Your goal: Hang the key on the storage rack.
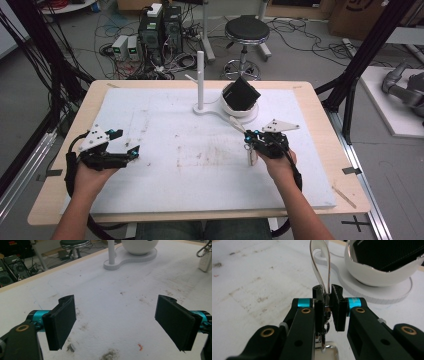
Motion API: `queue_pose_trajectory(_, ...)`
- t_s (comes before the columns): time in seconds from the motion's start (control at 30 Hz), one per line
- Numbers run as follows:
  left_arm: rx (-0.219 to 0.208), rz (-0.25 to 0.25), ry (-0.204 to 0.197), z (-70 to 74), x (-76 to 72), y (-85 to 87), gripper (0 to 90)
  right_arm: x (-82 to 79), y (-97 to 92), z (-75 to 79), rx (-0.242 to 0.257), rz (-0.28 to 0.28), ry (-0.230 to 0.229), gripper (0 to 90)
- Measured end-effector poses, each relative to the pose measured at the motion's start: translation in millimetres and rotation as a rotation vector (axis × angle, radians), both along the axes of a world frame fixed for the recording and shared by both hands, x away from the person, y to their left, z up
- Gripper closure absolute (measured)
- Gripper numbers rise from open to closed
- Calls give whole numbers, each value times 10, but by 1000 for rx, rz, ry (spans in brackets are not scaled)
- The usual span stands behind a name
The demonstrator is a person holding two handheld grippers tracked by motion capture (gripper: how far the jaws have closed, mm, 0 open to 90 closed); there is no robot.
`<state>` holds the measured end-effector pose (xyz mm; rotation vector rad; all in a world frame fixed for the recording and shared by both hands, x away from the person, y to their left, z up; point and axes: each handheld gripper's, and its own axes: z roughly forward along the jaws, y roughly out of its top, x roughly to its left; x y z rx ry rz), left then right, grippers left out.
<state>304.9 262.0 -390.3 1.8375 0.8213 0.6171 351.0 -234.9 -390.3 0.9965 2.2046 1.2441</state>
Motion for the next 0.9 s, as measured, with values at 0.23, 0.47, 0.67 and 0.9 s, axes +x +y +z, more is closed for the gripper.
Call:
queue_pose_trajectory(0.23, -2, 1, -1, 1, 1, 0, 171, 76, 51, 102, 15, -7, -25, 830)
queue_pose_trajectory(0.47, 0, 2, 0, -3, 6, -5, 171, 171, 165, 263, 31, -5, -78, 829)
queue_pose_trajectory(0.67, -5, 0, -1, 0, 7, 0, 171, 311, 324, 472, 35, -5, -114, 829)
queue_pose_trajectory(0.9, -1, -4, 5, -9, 23, -4, 171, 451, 562, 703, 15, 9, -167, 829)
